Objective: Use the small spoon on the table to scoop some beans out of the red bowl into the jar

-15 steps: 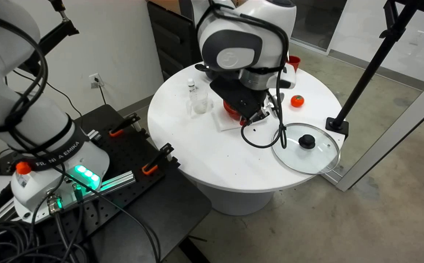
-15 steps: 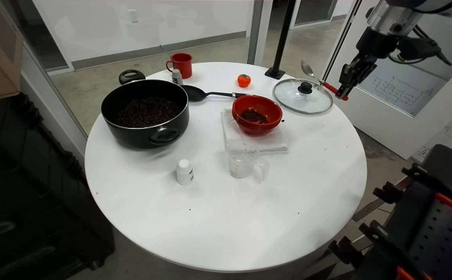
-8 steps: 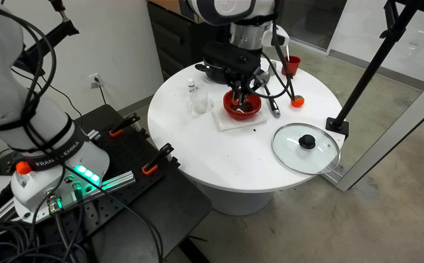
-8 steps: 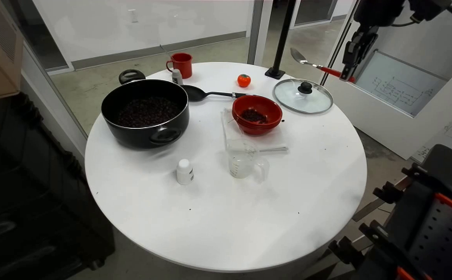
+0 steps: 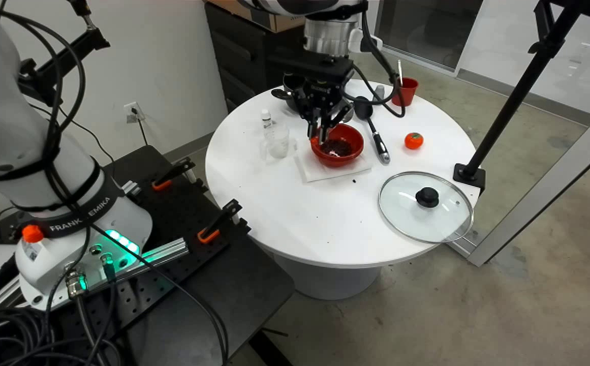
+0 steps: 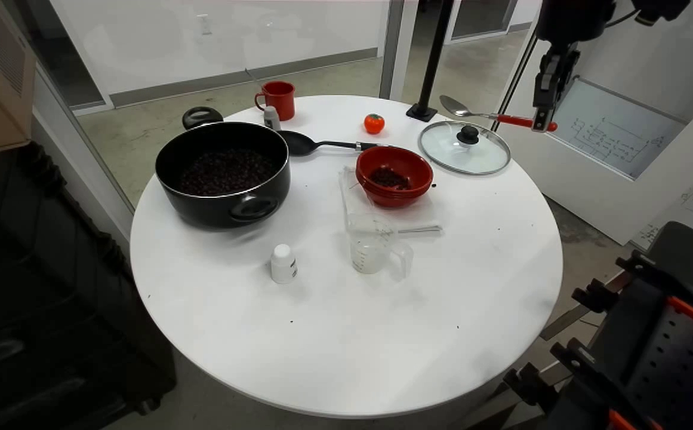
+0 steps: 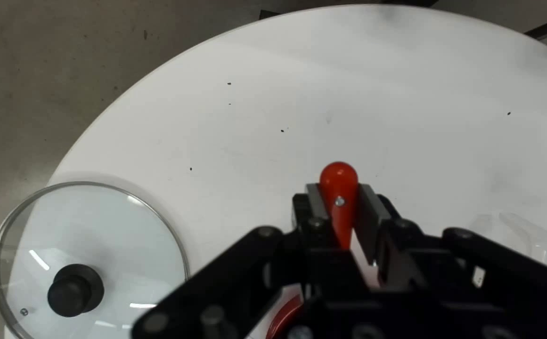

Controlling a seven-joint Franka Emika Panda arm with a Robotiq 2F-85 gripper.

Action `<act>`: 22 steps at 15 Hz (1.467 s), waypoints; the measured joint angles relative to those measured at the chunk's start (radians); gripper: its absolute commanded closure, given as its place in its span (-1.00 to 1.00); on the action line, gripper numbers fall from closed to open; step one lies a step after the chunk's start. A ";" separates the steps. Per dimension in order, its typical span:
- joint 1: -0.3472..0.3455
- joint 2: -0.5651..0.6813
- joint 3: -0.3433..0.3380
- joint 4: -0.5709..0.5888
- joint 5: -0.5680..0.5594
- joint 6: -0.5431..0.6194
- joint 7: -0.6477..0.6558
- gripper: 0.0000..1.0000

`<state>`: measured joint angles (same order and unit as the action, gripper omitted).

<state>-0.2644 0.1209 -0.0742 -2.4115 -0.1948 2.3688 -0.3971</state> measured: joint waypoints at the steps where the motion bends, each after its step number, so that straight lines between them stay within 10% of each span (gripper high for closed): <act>1: 0.012 0.001 -0.003 0.000 -0.007 0.004 0.000 0.90; 22: 0.206 0.344 -0.039 0.330 -0.249 -0.235 0.442 0.90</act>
<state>-0.0583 0.4653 -0.1136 -2.0813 -0.4437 2.1337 0.0447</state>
